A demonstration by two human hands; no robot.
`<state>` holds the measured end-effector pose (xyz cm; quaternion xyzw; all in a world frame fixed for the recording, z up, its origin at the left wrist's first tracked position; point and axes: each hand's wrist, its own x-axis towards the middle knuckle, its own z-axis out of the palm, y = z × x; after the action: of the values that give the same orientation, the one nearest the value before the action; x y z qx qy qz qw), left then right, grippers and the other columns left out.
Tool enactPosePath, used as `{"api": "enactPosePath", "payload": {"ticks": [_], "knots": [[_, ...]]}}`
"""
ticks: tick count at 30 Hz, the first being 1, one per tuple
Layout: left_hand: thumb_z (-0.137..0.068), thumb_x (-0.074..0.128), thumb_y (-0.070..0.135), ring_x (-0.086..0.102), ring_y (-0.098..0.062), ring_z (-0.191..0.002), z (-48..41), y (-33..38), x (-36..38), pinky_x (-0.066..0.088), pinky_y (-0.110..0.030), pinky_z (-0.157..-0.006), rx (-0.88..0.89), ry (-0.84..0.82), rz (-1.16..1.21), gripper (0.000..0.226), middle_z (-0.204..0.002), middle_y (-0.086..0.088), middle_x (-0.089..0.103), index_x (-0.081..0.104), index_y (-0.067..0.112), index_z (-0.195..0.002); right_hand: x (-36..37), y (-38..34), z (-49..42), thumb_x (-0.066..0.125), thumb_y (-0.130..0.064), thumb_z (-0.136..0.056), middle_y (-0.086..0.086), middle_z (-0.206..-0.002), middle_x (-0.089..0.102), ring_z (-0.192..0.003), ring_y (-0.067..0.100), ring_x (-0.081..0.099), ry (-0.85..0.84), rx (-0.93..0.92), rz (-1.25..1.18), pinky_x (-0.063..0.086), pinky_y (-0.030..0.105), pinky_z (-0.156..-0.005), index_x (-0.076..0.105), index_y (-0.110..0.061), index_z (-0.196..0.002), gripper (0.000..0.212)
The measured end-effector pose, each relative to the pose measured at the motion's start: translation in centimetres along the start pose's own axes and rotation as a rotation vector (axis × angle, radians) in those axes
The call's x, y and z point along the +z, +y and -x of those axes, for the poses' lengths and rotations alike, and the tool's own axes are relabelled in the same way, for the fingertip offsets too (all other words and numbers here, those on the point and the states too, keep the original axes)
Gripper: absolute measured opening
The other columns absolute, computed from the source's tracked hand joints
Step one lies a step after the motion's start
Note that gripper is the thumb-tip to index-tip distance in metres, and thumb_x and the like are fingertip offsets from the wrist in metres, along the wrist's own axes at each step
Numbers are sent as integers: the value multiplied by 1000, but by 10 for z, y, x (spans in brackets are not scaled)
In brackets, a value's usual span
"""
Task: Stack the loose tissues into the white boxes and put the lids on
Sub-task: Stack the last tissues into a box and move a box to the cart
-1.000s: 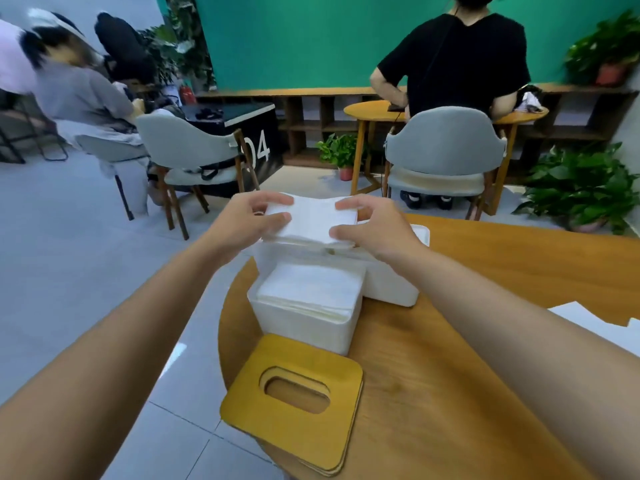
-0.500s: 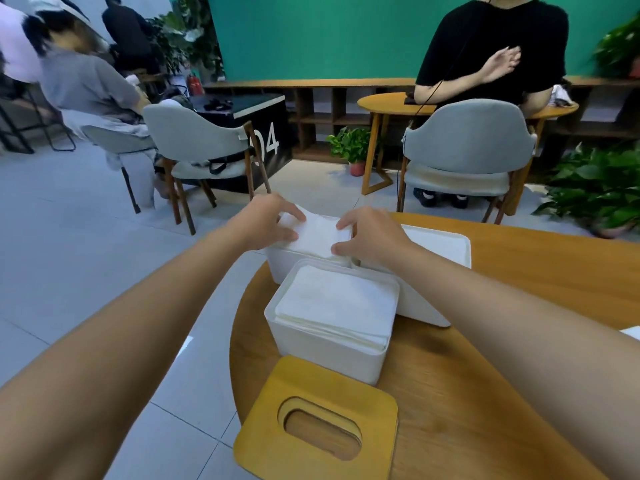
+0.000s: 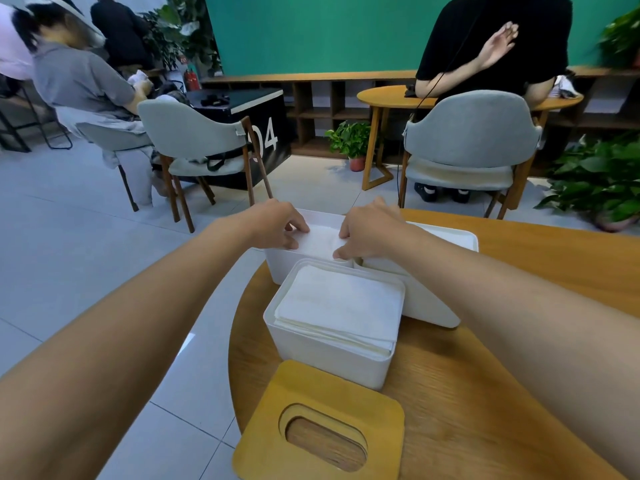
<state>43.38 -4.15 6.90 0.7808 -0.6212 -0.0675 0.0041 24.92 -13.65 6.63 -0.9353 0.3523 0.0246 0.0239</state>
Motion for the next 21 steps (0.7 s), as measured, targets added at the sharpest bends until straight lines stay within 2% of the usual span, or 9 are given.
{"api": "enactPosePath", "payload": {"ticks": [6,9,11,14,17,19,21], "knots": [[-96,77,19,62,-24,-122,-4,11,1,51,-39,-105,-23,-35,-104,46,-137,-1,67,66,23,-140,-1,-6,0,71,-61,-90,4,-129,62,-129,31,40,-46,40,-13,31,43,-89,65,-26,-133,55],[-99,71,19,55,-28,-132,3,24,-10,45,-45,-106,-56,-23,-213,46,-143,-2,61,62,28,-143,-7,-2,16,71,-56,-91,4,-127,65,-129,30,44,85,36,-146,34,42,-90,66,-24,-131,52],[-100,64,10,50,-27,-138,9,34,-20,43,-47,-106,-43,52,-206,45,-150,-1,53,61,29,-141,-11,11,35,70,-51,-92,2,-131,65,-132,29,45,203,25,-262,38,43,-97,66,-24,-135,51],[-100,61,6,54,-25,-132,22,69,-33,45,-40,-109,62,216,-50,39,-147,-4,54,67,22,-136,-18,46,73,70,-37,-96,-2,-139,65,-139,25,45,318,8,-492,42,40,-109,64,-22,-139,46],[-100,65,10,58,-21,-124,35,130,-34,44,-33,-107,222,299,91,32,-137,-3,62,71,19,-130,-16,87,118,72,-34,-95,-7,-136,66,-137,19,48,375,19,-592,38,31,-105,66,-23,-137,44],[-99,66,12,62,-18,-114,40,170,-29,48,-30,-99,306,337,175,30,-130,-1,66,72,20,-127,-13,114,148,74,-35,-94,-9,-131,68,-133,17,52,409,39,-603,42,33,-107,67,-25,-136,44],[-99,67,15,64,-12,-107,41,207,-22,46,-14,-86,357,338,252,31,-128,3,68,71,21,-129,-11,143,180,76,-34,-93,-11,-124,70,-126,16,56,450,65,-616,46,34,-104,68,-26,-134,43]]}}
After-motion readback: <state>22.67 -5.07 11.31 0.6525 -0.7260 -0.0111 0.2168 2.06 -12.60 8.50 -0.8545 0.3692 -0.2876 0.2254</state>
